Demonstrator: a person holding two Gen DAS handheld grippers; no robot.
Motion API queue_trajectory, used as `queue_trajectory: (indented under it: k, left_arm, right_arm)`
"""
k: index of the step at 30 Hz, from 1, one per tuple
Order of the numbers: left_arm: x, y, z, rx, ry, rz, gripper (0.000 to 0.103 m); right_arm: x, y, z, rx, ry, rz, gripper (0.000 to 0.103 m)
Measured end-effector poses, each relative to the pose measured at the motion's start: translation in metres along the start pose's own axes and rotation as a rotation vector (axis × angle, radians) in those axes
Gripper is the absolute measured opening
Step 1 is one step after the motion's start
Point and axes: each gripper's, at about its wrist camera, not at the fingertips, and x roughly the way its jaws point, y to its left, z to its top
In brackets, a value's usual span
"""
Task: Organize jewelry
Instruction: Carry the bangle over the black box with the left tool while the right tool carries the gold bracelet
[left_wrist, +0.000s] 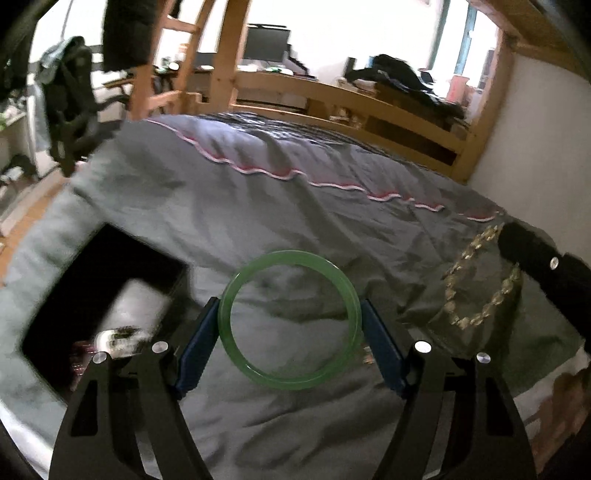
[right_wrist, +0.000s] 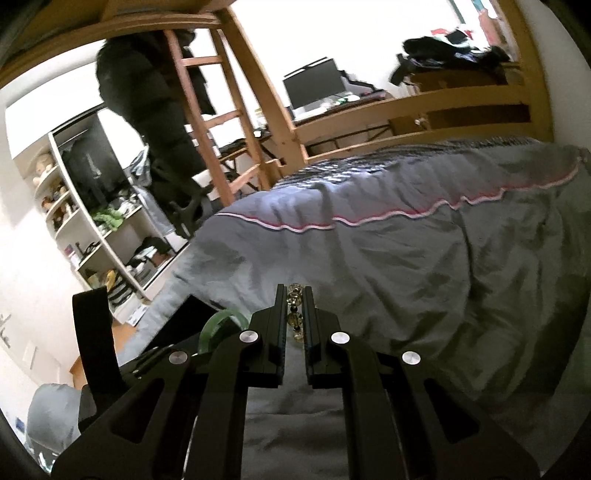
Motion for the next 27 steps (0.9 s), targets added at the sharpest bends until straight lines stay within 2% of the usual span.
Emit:
queue_trajectory:
  k: [13,27]
  left_arm:
    - [-0.064,0.066,0.008,-0.115,-0.086,0.08,0.074]
    - [-0.077,0.119,0.007,-0.22,-0.115,0.218,0.074]
  right_arm:
    - [0.026,0.068,0.002,-0.074,0.033,0.074,0.009]
    - [0.066,0.127,0.007,-0.139,0.058,0.166,0.009]
